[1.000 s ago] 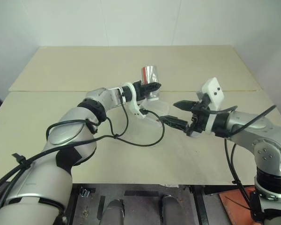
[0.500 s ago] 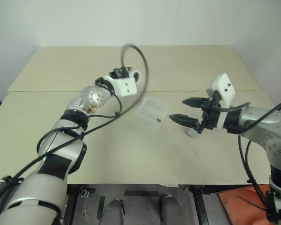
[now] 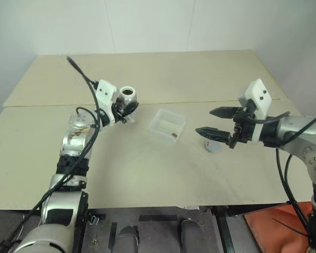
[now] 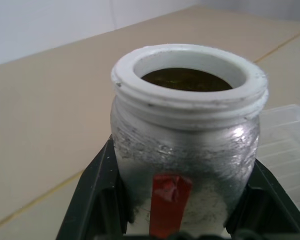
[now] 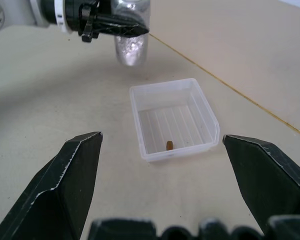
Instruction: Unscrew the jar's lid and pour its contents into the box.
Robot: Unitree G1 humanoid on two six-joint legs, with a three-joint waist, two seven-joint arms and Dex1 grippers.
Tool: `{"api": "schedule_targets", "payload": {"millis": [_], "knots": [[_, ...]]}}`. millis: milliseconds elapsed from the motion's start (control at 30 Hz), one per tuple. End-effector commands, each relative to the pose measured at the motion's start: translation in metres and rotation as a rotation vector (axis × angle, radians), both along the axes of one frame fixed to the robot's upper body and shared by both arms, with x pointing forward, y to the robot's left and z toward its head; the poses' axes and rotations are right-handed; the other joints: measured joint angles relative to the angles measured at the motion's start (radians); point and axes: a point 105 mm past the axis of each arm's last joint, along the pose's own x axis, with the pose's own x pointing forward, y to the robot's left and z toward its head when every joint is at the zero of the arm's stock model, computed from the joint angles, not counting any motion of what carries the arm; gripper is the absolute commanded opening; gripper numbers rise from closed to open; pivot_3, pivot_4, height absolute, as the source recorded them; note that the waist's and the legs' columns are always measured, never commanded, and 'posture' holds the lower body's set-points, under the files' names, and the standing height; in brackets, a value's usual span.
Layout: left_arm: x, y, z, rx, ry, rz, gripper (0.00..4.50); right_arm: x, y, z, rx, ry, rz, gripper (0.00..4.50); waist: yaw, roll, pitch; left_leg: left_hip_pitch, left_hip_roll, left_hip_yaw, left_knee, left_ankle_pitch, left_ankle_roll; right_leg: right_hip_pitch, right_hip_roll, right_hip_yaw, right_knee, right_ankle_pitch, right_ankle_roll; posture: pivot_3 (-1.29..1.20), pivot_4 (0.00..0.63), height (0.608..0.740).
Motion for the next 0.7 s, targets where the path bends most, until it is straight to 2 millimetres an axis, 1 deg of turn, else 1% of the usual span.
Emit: {"api": "schedule_targets", "payload": {"millis": [33, 167, 267, 300, 500, 600, 667, 700], "knots": [[-0.004, 0.007, 0.010, -0.039, -0.059, 0.051, 1.94, -0.006, 0.003, 0.017, 0.006, -0.072, 0.029, 4.48, 0.000, 0.000, 0.000, 0.000, 0.000, 0.000, 0.000, 0.000, 0.000, 0.000, 0.000, 0.000, 0.000, 0.000, 0.000, 0.00, 0.150, 0.740], [-0.011, 0.009, -0.007, -0.046, -0.040, 0.086, 1.94, -0.008, 0.005, 0.014, 0.005, -0.069, 0.032, 4.48, 0.002, 0.000, 0.000, 0.000, 0.000, 0.000, 0.000, 0.000, 0.000, 0.000, 0.000, 0.000, 0.000, 0.000, 0.000, 0.00, 0.150, 0.740], [-0.014, 0.012, -0.014, -0.025, -0.042, 0.110, 1.94, -0.009, 0.007, 0.012, 0.010, -0.066, 0.039, 4.48, 0.003, 0.000, 0.000, 0.000, 0.000, 0.000, 0.000, 0.000, 0.000, 0.000, 0.000, 0.000, 0.000, 0.000, 0.000, 0.00, 0.150, 0.740], [-0.016, 0.012, -0.016, -0.022, -0.040, 0.111, 2.66, -0.010, 0.009, 0.011, 0.012, -0.066, 0.042, 4.50, 0.003, 0.000, 0.000, 0.000, 0.000, 0.000, 0.000, 0.000, 0.000, 0.000, 0.000, 0.000, 0.000, 0.000, 0.000, 0.00, 0.150, 0.740], [-0.029, 0.017, -0.026, 0.005, -0.016, 0.109, 4.49, -0.010, 0.012, 0.010, 0.029, -0.061, 0.046, 4.50, 0.001, 0.000, 0.000, 0.000, 0.000, 0.000, 0.000, 0.000, 0.000, 0.000, 0.000, 0.000, -0.001, 0.000, 0.000, 0.00, 0.150, 0.740], [-0.039, 0.021, -0.021, 0.035, -0.027, 0.092, 4.49, -0.013, 0.009, 0.009, 0.032, -0.055, 0.047, 4.50, 0.002, 0.000, 0.000, 0.000, 0.000, 0.000, 0.000, 0.000, 0.000, 0.000, 0.000, 0.000, -0.001, 0.000, 0.000, 0.00, 0.150, 0.740], [-0.047, 0.028, -0.015, 0.064, -0.026, 0.077, 4.49, -0.016, 0.004, 0.006, 0.025, -0.044, 0.041, 4.50, 0.003, 0.000, 0.000, 0.000, 0.000, 0.000, 0.000, 0.000, 0.000, 0.000, 0.000, 0.000, -0.001, 0.000, 0.000, 0.00, 0.150, 0.740], [-0.055, 0.033, -0.012, 0.087, -0.005, 0.043, 4.49, -0.016, 0.002, 0.005, 0.021, -0.038, 0.034, 4.50, 0.003, 0.000, 0.000, 0.000, 0.000, 0.000, 0.000, 0.000, 0.000, 0.000, 0.000, 0.000, -0.001, 0.000, 0.000, 0.00, 0.150, 0.740]]}}
